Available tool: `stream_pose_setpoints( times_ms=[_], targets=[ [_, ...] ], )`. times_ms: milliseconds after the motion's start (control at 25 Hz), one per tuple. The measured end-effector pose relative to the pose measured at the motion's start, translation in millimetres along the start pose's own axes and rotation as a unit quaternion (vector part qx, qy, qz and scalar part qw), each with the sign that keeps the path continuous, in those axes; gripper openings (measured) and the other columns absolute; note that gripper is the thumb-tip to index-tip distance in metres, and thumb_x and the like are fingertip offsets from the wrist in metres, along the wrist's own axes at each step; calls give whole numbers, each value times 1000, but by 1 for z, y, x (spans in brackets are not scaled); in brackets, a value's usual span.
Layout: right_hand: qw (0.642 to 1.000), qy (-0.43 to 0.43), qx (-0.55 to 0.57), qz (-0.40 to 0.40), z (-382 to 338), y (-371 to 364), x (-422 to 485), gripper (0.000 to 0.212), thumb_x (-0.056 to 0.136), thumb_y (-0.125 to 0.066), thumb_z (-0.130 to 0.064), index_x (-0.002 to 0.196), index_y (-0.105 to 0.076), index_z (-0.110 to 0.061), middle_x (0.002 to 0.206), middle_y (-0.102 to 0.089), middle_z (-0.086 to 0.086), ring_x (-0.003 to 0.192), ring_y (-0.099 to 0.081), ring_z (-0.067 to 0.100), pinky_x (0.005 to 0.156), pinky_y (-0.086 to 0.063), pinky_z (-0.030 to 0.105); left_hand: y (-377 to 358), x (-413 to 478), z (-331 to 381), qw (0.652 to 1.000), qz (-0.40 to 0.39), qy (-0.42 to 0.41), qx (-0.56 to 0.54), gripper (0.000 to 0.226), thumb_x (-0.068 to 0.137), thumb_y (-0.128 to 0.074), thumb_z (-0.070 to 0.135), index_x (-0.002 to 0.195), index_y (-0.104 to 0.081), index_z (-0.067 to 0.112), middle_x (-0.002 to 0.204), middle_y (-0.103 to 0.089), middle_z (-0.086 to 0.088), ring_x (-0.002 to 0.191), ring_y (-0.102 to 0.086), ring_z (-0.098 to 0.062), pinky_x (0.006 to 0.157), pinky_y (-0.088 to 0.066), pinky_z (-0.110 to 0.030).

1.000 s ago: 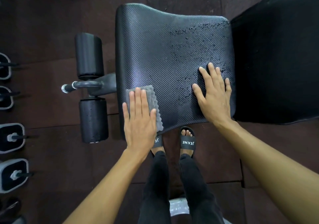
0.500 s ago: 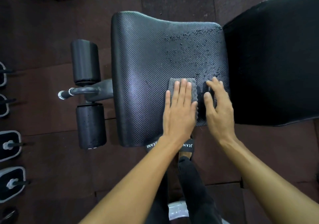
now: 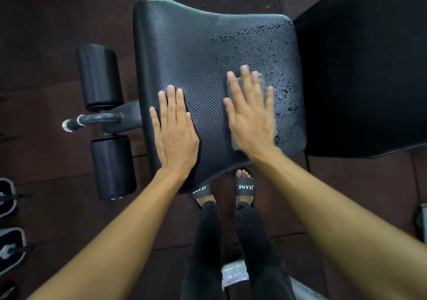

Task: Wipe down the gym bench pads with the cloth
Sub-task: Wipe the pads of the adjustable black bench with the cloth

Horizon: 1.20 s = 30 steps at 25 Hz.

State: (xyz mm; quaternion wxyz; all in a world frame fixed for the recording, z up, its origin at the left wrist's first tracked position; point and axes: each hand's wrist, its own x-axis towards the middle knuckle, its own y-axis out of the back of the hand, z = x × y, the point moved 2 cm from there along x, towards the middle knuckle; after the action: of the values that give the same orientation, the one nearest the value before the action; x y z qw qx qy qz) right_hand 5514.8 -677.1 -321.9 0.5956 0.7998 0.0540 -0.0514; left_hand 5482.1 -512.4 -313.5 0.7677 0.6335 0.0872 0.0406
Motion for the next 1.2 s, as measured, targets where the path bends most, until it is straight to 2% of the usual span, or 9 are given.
stream_pose_setpoints(
  times_ms=[160,320,520,640,800,920,1000,1080,1200],
  targets=[
    [994,-104,18,19,68,14,-19,52,106,-25,-47,157,-17,-37,167,-6,-1,154,-2,19,123,-11,51,-1,-1,1,1000,6,2,-1,53,106,-25,21,157,-15,12,165,-10,-4,153,-5,-21,124,-8,-46],
    [987,-149,55,25,56,9,-67,54,106,-26,-45,158,-18,-31,167,-7,0,153,2,21,123,-14,50,0,0,2,1000,14,8,-1,53,106,-28,20,157,-17,12,165,-13,-4,153,-7,-20,125,-8,-45],
    [999,49,-9,21,-14,-11,-41,50,107,-29,-43,156,-26,-32,165,-19,-1,153,-11,23,123,-18,46,13,9,4,998,50,14,-28,44,102,-37,19,146,-42,14,153,-39,-3,143,-33,-22,118,-24,-41],
    [995,94,14,25,-16,-4,28,49,107,-30,-40,155,-28,-32,164,-22,-2,152,-15,24,123,-16,45,23,42,9,997,67,20,-39,40,100,-38,21,139,-48,15,144,-46,-4,134,-41,-24,114,-28,-43],
    [999,-24,30,31,52,18,84,51,106,-28,-41,156,-23,-29,165,-17,-1,153,-11,23,123,-15,46,9,79,17,1000,20,5,-13,52,104,-28,26,155,-25,15,163,-20,-3,152,-14,-22,124,-7,-45],
    [983,-144,113,26,99,26,29,54,107,-26,-42,158,-17,-28,167,-10,-2,154,-6,19,122,-19,45,1,80,16,1000,10,8,8,54,105,-24,28,157,-16,15,165,-11,-2,153,-6,-21,124,-6,-48],
    [983,-164,84,14,89,21,-31,55,107,-28,-39,158,-17,-22,167,-10,1,154,-4,20,121,-21,46,0,78,18,1000,14,10,14,54,106,-23,28,157,-16,14,165,-11,-3,153,-5,-21,124,-7,-48],
    [995,-94,3,18,53,8,-69,55,106,-30,-37,157,-23,-19,166,-15,5,153,-9,25,119,-24,49,1,79,18,1000,20,6,9,53,106,-23,27,157,-17,14,165,-12,-3,153,-6,-21,124,-8,-47],
    [999,38,-15,21,-4,-3,-41,51,107,-29,-36,157,-25,-23,164,-21,2,152,-16,24,120,-24,48,3,79,15,998,37,9,-51,50,106,-24,20,155,-24,11,164,-19,-4,152,-10,-19,125,-9,-44]
  ],
)
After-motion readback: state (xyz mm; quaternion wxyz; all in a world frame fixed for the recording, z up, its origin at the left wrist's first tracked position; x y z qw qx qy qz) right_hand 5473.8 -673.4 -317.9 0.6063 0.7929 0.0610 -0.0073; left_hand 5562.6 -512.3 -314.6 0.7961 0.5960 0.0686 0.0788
